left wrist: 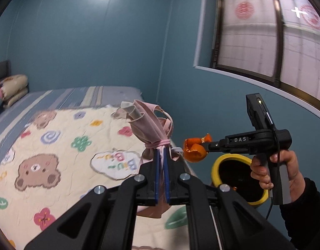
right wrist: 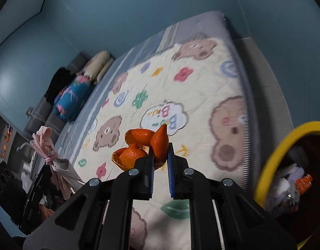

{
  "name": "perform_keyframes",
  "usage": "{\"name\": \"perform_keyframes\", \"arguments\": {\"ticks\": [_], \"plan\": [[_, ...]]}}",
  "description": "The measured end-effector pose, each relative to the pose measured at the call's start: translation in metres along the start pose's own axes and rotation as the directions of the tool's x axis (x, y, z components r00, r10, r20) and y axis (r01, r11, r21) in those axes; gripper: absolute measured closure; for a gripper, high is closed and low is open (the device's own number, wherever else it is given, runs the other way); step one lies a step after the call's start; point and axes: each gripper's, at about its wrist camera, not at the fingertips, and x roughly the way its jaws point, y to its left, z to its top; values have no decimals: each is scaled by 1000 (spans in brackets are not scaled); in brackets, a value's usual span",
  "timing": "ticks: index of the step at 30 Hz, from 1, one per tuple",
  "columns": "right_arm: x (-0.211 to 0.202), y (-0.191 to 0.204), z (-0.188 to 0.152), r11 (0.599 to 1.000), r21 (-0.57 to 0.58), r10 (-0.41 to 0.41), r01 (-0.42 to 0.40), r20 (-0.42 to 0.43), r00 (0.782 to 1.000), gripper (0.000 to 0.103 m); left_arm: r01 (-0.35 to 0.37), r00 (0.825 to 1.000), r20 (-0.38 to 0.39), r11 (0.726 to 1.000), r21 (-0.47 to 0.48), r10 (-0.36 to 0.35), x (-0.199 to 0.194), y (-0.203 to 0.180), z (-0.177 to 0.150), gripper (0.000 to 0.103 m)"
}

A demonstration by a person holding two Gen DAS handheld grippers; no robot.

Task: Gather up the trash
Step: 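Carry the pink cloth and mandarin peel to the yellow bin and release both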

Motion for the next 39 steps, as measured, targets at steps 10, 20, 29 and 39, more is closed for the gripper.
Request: {"name": "perform_keyframes", "arguments": {"ticks": [10,20,29,39], "plan": [[-91,-63,-16,992,95,-98,85,144,985,92,93,996,-3,992,86,-93,15,-67,14,99],[-145,-108,-31,964,183,-233,192,245,941,92,171,985,-36,974,148,-167,43,-121,19,99],[-177,-136,-42,929,229,-352,290,313,882,92,219,976,-61,958,184,-211,62,-160,18,99],[-182,-158,-51,885,255,-456,389,311,834,92,253,965,-117,951,179,-234,110,-185,13,99]]}}
